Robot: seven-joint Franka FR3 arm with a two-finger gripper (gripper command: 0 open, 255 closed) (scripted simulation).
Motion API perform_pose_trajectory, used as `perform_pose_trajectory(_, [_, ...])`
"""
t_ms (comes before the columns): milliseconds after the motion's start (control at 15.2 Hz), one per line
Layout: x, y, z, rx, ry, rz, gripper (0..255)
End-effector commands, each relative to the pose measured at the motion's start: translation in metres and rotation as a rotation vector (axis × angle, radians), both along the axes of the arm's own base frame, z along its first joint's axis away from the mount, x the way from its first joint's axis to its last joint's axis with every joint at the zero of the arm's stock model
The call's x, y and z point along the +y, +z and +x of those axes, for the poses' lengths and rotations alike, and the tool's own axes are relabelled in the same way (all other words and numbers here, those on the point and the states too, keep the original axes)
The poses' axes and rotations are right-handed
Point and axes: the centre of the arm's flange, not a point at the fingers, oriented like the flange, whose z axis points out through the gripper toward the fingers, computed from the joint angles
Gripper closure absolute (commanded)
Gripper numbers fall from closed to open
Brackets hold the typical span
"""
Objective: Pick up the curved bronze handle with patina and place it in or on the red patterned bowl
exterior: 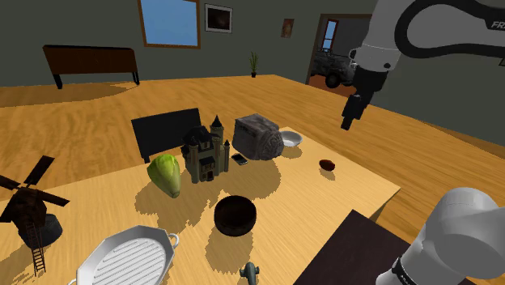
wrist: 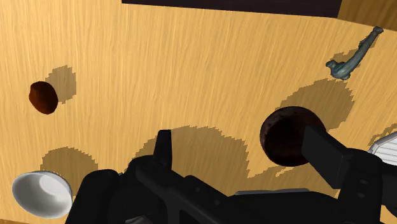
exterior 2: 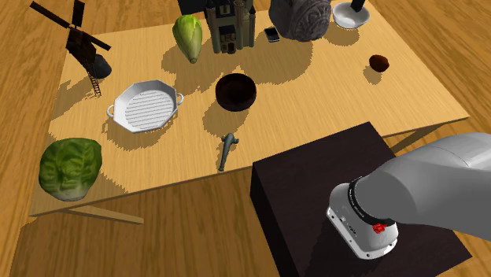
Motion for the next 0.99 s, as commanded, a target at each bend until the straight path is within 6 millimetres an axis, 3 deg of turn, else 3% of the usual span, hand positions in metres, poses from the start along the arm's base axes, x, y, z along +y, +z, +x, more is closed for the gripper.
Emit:
perform_pose_trajectory(0, [0.000, 0.000, 0.000, 0.000, 0.000, 0.000, 0])
perform_pose_trajectory(924, [0.085, -0.153, -0.027, -0.013, -0.211, 0.104, 0])
